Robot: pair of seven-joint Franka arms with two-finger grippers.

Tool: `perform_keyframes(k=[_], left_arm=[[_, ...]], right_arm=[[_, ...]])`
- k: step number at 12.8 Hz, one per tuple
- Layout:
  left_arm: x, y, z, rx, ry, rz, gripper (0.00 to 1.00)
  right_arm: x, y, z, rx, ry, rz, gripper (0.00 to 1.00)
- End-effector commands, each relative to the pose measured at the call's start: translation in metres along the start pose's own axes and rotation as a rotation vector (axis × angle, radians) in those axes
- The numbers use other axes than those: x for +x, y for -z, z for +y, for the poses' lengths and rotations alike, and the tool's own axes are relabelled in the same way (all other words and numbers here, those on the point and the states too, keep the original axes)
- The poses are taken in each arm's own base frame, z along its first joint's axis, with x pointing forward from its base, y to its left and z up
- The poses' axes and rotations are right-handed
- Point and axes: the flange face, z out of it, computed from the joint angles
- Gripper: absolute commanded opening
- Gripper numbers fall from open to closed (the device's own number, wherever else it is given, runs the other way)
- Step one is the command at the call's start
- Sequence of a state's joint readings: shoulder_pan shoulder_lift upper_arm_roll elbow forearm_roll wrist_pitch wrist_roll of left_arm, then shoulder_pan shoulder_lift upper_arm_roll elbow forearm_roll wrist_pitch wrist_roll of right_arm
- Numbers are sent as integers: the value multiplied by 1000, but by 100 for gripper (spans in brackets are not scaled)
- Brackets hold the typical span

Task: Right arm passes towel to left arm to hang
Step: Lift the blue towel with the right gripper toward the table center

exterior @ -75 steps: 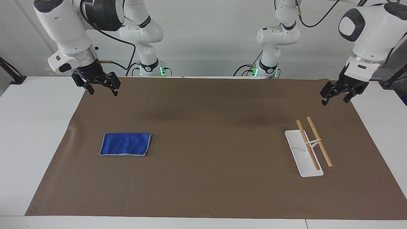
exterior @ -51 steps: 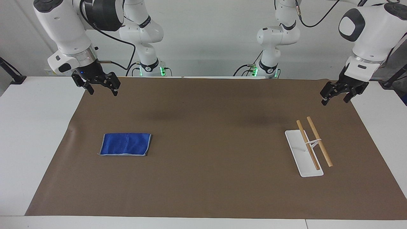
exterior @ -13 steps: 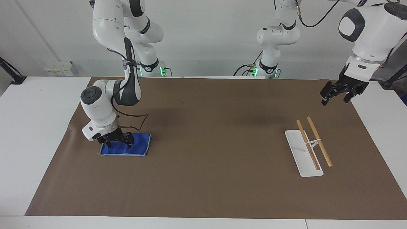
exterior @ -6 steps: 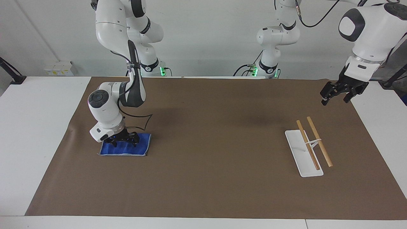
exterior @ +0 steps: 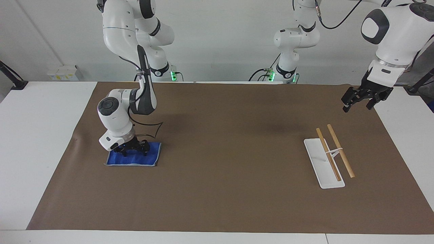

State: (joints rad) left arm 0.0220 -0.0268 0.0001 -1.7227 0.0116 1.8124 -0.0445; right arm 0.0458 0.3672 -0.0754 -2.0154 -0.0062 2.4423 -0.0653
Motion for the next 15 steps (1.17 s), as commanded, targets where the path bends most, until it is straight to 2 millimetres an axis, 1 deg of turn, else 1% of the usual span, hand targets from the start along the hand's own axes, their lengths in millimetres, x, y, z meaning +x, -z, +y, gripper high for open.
perform_keyframes(k=[1, 2, 3, 4, 5, 6, 7, 8, 10, 11, 13, 15], left_arm=[[-9, 1, -4, -12, 2, 4, 100], [-9, 1, -4, -12, 2, 4, 100], [-9, 1, -4, -12, 2, 4, 100], [-9, 1, -4, -12, 2, 4, 100], [-8, 2, -4, -12, 2, 6, 100], [-9, 1, -4, -12, 2, 4, 100], [-9, 1, -4, -12, 2, 4, 100], [-9, 1, -4, -12, 2, 4, 100], [-9, 1, -4, -12, 2, 4, 100], [-8, 2, -4, -12, 2, 6, 100], [-9, 1, -4, -12, 2, 4, 100], [-8, 2, -4, -12, 2, 6, 100]], right_arm=[[-12, -1, 3, 14, 13, 9, 100], [-12, -1, 3, 14, 12, 7, 100], [-12, 1, 2, 16, 4, 10, 87], [-11, 2, 2, 14, 7, 15, 64], [-9, 7, 2, 15, 4, 24, 38], [-9, 9, 3, 15, 1, 29, 19], [-9, 11, 3, 15, -1, 32, 6], [-7, 16, 2, 16, -2, 42, 0], [-4, 27, 1, 19, -10, 63, 0], [2, 36, -4, 22, -12, 78, 0], [6, 52, -24, 37, -14, 97, 0], [8, 71, -54, 61, -43, 123, 0]])
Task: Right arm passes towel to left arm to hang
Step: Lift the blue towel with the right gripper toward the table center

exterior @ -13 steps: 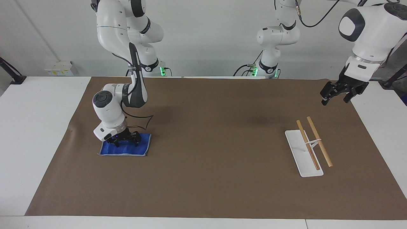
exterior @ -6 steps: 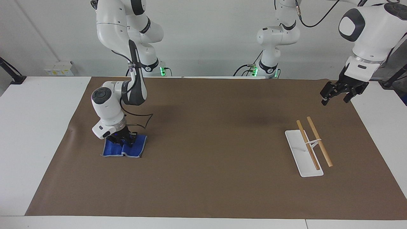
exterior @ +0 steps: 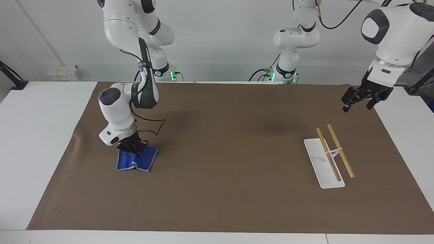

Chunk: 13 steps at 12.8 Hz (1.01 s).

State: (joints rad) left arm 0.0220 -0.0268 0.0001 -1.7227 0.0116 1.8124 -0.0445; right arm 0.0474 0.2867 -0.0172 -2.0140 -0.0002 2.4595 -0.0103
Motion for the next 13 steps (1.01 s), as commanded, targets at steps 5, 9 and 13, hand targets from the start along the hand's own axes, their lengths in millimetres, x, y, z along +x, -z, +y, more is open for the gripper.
perform_keyframes(k=[5, 9, 13], left_arm=[[-8, 2, -4, -12, 2, 6, 100], [-9, 1, -4, -12, 2, 4, 100], [-8, 2, -4, -12, 2, 6, 100]], right_arm=[[31, 90, -118, 126, -111, 44, 0], [27, 129, -176, 343, -168, 31, 0], [22, 157, -230, 417, -101, 94, 0]])
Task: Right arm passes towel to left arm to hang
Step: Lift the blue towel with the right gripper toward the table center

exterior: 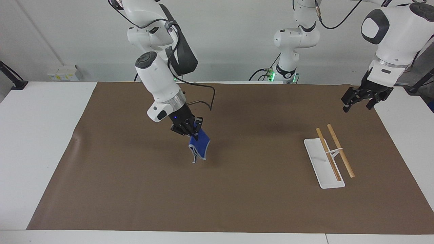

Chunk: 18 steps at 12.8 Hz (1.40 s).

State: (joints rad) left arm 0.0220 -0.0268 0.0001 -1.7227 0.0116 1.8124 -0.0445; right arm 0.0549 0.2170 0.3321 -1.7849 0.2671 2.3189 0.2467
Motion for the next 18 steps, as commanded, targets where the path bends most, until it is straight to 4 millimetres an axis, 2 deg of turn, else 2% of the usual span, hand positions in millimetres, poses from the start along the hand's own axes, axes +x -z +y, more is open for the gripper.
perform_keyframes(k=[1, 6, 8, 12, 18], left_arm=[[-9, 1, -4, -12, 2, 4, 100], [-10, 2, -2, -12, 5, 0, 100], [-11, 2, 6, -13, -13, -10, 100], [-16, 1, 4, -45, 15, -34, 100], [-30, -13, 38, -426, 402, -52, 100]], right_arm=[[-3, 8, -29, 86, -9, 47, 0], [-16, 9, -66, 285, -122, 101, 0], [-14, 9, -65, 312, -157, 117, 0], [-11, 10, -68, 400, -247, 153, 0], [-14, 10, -73, 440, -273, 139, 0]])
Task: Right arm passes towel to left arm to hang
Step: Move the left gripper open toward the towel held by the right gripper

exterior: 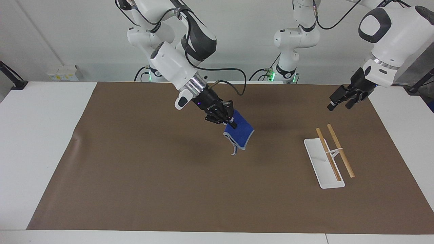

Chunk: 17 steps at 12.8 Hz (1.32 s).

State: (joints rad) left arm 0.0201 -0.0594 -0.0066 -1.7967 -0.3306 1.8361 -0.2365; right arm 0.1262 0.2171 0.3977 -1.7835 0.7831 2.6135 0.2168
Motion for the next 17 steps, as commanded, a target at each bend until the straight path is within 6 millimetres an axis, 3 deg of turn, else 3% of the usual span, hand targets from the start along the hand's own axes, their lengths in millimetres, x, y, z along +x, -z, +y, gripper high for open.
perform_keyframes(k=[1, 2, 6, 11, 12, 17], left_arm=[[-23, -13, 2, -188, 201, 15, 100], [-33, -22, 14, -239, 253, 20, 100], [-80, -88, 96, -397, 583, 87, 100], [-111, -164, 147, -435, 701, 106, 100], [-116, -173, 154, -446, 721, 121, 100], [-128, -174, 175, -556, 796, 168, 100]], right_arm=[[-3, 0, 0, 19, -4, 11, 0], [-3, 1, -1, 20, -4, 11, 0], [-7, 0, -4, 21, 0, 6, 0], [-5, 6, -6, 42, -54, 7, 0], [-4, 7, -5, 42, -57, 6, 0], [-2, 9, -5, 42, -58, 8, 0]])
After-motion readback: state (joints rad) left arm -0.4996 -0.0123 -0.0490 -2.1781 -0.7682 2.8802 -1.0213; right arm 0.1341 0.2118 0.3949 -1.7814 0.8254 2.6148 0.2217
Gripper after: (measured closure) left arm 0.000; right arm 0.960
